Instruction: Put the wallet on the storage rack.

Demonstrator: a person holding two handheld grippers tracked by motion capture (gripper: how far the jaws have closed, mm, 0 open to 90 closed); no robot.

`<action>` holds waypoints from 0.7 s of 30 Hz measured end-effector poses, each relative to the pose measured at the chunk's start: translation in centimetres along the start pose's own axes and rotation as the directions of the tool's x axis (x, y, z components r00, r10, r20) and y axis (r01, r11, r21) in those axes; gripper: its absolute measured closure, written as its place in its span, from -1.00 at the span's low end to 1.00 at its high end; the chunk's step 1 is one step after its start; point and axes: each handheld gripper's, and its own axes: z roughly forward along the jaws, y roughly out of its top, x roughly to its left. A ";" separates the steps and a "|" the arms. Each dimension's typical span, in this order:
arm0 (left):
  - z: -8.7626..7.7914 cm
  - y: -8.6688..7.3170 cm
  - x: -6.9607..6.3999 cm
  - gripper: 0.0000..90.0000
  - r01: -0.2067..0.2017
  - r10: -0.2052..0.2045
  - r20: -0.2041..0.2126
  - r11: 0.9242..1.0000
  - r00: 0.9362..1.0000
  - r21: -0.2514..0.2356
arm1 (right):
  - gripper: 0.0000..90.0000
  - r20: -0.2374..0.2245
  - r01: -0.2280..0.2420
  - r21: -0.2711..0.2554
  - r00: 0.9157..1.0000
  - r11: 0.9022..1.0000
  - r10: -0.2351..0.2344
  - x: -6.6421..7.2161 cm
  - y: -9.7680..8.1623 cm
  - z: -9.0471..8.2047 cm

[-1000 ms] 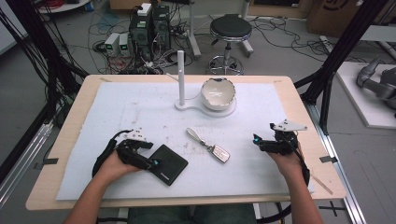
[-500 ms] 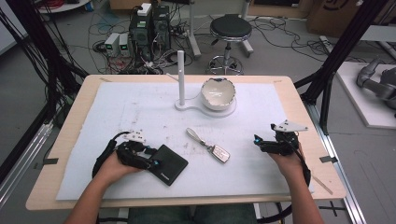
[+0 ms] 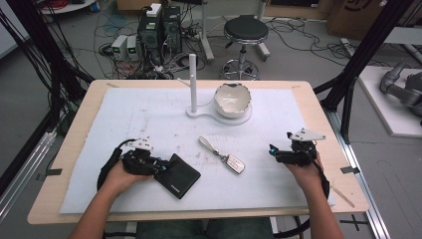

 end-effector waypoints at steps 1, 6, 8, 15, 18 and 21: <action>0.0 0.1 -0.1 0.79 0.003 -0.003 -0.003 1.000 1.000 -0.001 | -0.61 -0.001 0.000 0.001 1.000 1.000 0.000 0.0 0.0 0.0; -0.5 0.7 -0.4 0.82 -0.004 0.004 0.000 0.999 1.000 -0.036 | -0.61 -0.003 -0.002 0.003 1.000 1.000 0.002 -0.1 0.0 0.1; -1.1 1.2 -0.9 0.82 -0.028 0.028 0.005 0.997 1.000 -0.072 | -0.61 -0.004 -0.004 -0.001 1.000 1.000 0.004 -0.1 0.0 0.0; -2.4 3.4 -2.4 0.83 -0.105 0.101 -0.040 0.990 0.994 -0.099 | -0.61 -0.009 -0.005 0.002 1.000 1.000 0.005 -0.1 -0.1 0.2; -3.2 4.8 -3.0 0.83 -0.141 0.135 -0.057 0.983 0.989 -0.115 | -0.61 -0.009 -0.007 0.003 1.000 1.000 0.007 -0.2 -0.1 0.4; -3.6 5.7 -3.2 0.83 -0.162 0.156 -0.062 0.979 0.986 -0.125 | -0.61 -0.009 -0.017 0.002 1.000 1.000 0.017 -0.3 -0.1 0.3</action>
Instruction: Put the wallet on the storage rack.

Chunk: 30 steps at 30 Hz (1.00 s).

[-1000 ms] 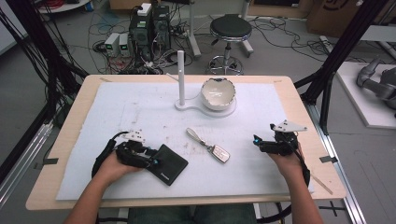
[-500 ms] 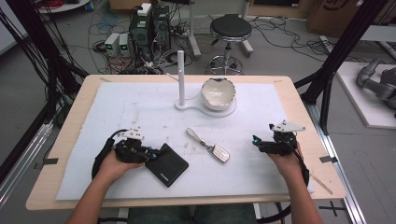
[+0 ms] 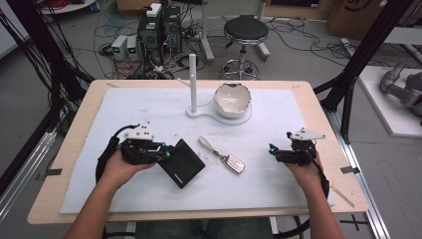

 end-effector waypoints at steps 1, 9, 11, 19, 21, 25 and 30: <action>-0.1 1.0 0.0 0.83 -0.015 0.015 -0.015 1.000 1.000 -0.006 | -0.61 0.002 -0.003 -0.003 1.000 1.000 0.003 -0.1 0.0 0.0; -0.7 4.4 0.4 0.83 -0.064 0.060 -0.067 0.997 0.996 -0.051 | -0.61 0.004 -0.013 -0.005 1.000 1.000 0.013 -0.2 0.0 0.1; -0.7 5.3 0.6 0.83 -0.070 0.067 -0.070 0.996 0.995 -0.054 | -0.61 0.000 -0.009 -0.004 1.000 1.000 0.009 -0.1 0.0 0.1; 0.2 9.1 1.4 0.83 -0.105 0.098 -0.105 0.992 0.990 -0.066 | -0.61 0.000 -0.014 -0.009 1.000 1.000 0.014 -0.1 0.0 0.1; 0.5 10.0 1.6 0.83 -0.109 0.101 -0.116 0.992 0.988 -0.070 | -0.61 0.000 -0.019 -0.010 1.000 1.000 0.019 -0.2 0.0 0.0; 1.6 12.1 2.3 0.83 -0.122 0.113 -0.120 0.990 0.986 -0.074 | -0.61 -0.002 -0.028 -0.014 1.000 1.000 0.028 -0.3 0.0 0.0; 2.6 13.6 2.9 0.83 -0.130 0.119 -0.134 0.989 0.984 -0.075 | -0.61 -0.003 -0.021 -0.018 1.000 1.000 0.021 -0.2 0.0 -0.1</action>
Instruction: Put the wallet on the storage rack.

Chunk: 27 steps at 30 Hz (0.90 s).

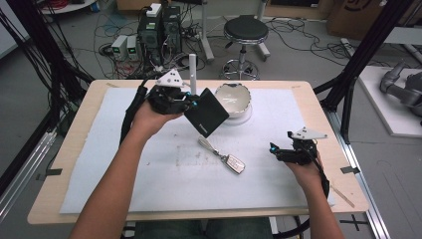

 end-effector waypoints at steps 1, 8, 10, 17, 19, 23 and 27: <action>0.3 0.3 0.2 0.83 0.000 0.000 0.000 1.000 1.000 -0.001 | -0.61 0.000 0.000 0.000 1.000 1.000 0.000 0.0 0.0 0.0; 3.3 2.0 0.9 0.83 -0.010 0.010 -0.004 1.000 1.000 -0.003 | -0.61 -0.003 0.002 -0.011 1.000 1.000 -0.002 0.1 0.0 -0.1; 4.7 2.7 1.2 0.83 -0.008 0.008 -0.006 1.000 1.000 -0.003 | -0.61 -0.005 -0.002 -0.010 1.000 1.000 0.002 0.0 0.0 -0.2; 7.2 3.6 2.1 0.83 0.009 -0.009 -0.006 1.000 1.000 -0.014 | -0.61 -0.007 -0.017 -0.008 1.000 1.000 0.017 -0.2 -0.1 0.0; 8.4 4.0 2.4 0.83 0.008 -0.009 -0.005 1.000 1.000 -0.010 | -0.61 -0.008 -0.018 -0.009 1.000 1.000 0.018 -0.3 -0.1 0.1; 9.3 4.3 2.7 0.83 0.014 -0.014 -0.005 1.000 1.000 -0.011 | -0.61 -0.009 -0.019 -0.010 1.000 1.000 0.019 -0.3 -0.1 0.0; 10.5 4.3 3.2 0.83 0.027 -0.027 -0.019 1.000 0.999 -0.002 | -0.61 -0.010 -0.019 -0.010 1.000 1.000 0.019 -0.3 -0.1 0.0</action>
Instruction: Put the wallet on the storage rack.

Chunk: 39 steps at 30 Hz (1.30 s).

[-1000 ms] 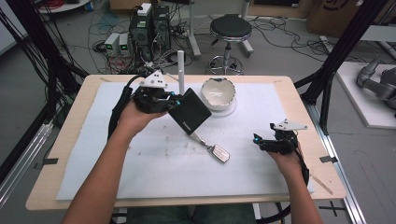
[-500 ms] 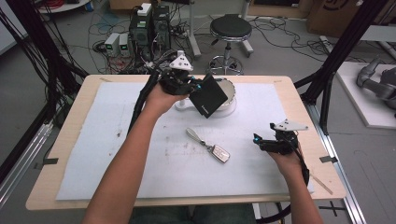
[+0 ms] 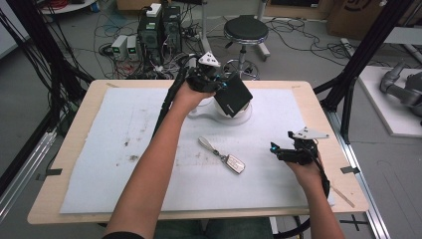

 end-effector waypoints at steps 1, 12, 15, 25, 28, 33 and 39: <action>0.4 -0.1 0.2 0.83 0.005 -0.005 -0.006 1.000 1.000 0.003 | -0.61 -0.001 -0.002 -0.001 1.000 1.000 0.002 0.0 0.0 0.0; 2.8 -0.3 0.7 0.83 0.030 -0.027 -0.066 0.999 0.997 0.035 | -0.61 -0.002 -0.004 -0.006 1.000 1.000 0.004 -0.1 -0.1 0.0; 2.9 -0.2 1.1 0.83 0.035 -0.032 -0.086 0.999 0.996 0.036 | -0.61 -0.002 -0.006 -0.004 1.000 1.000 0.006 -0.2 -0.1 -0.1; 3.5 0.1 1.7 0.83 0.034 -0.027 -0.136 0.998 0.990 0.045 | -0.61 -0.004 -0.004 -0.006 1.000 1.000 0.004 -0.2 -0.1 -0.1; 4.1 -0.2 1.6 0.83 0.021 -0.010 -0.149 0.997 0.989 0.075 | -0.61 -0.003 -0.005 -0.008 1.000 1.000 0.005 -0.2 -0.1 -0.1; 5.1 -0.3 1.1 0.83 -0.012 0.031 -0.176 0.994 0.984 0.111 | -0.61 -0.003 -0.005 -0.005 1.000 1.000 0.005 -0.2 -0.1 -0.1; 6.6 -0.9 0.4 0.82 -0.024 0.049 -0.175 0.989 0.983 0.144 | -0.61 -0.004 -0.007 -0.006 1.000 1.000 0.007 -0.2 -0.2 -0.1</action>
